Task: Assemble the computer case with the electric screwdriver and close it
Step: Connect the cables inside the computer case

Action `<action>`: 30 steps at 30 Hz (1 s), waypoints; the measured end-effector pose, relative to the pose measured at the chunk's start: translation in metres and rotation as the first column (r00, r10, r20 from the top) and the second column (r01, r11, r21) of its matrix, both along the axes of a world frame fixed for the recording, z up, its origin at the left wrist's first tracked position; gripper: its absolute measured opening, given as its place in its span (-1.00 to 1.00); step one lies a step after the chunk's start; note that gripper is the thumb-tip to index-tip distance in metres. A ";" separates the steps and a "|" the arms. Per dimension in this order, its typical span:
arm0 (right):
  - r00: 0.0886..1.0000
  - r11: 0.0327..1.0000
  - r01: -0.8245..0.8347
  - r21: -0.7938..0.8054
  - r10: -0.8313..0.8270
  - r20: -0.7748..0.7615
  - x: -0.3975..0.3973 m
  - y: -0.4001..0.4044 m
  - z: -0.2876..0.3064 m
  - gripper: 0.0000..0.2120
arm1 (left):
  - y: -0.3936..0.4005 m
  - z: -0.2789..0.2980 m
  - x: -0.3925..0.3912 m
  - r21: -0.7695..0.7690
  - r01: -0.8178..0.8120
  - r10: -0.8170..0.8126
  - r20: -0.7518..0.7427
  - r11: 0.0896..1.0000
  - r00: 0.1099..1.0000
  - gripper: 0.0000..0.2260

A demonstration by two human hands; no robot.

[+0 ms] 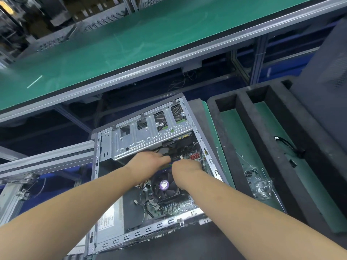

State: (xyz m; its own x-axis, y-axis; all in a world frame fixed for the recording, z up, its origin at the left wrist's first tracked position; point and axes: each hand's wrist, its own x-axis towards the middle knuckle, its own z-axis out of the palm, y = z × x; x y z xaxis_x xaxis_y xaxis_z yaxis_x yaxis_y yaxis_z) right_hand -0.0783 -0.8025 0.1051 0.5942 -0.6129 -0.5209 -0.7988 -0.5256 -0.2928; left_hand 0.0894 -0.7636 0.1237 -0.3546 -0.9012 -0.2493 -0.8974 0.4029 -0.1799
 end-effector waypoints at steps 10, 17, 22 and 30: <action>1.000 1.000 0.004 0.008 -0.004 -0.008 -0.002 0.001 0.002 -0.73 | -0.007 -0.021 -0.012 0.155 -0.498 0.522 -0.237 0.853 0.820 -0.89; 1.000 1.000 0.001 0.004 -0.001 -0.006 -0.001 0.001 0.001 -0.73 | -0.008 -0.022 -0.006 0.061 -0.592 0.582 -0.287 0.804 0.760 -0.80; 1.000 1.000 -0.005 0.010 0.005 0.005 -0.001 0.001 0.001 -0.74 | -0.009 -0.022 -0.010 0.008 -0.622 0.607 -0.229 0.783 0.761 -0.82; 1.000 1.000 -0.008 0.005 0.008 0.006 0.000 0.001 0.000 -0.73 | -0.002 -0.024 -0.019 0.043 -0.652 0.613 -0.393 0.757 0.686 -0.76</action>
State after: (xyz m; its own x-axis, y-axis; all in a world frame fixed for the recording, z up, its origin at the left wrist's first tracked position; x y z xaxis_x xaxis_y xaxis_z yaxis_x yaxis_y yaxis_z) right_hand -0.0785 -0.8019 0.1048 0.6024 -0.6054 -0.5202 -0.7926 -0.5306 -0.3003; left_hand 0.0707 -0.7655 0.0993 0.2637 -0.9561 -0.1281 -0.9362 -0.2857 0.2047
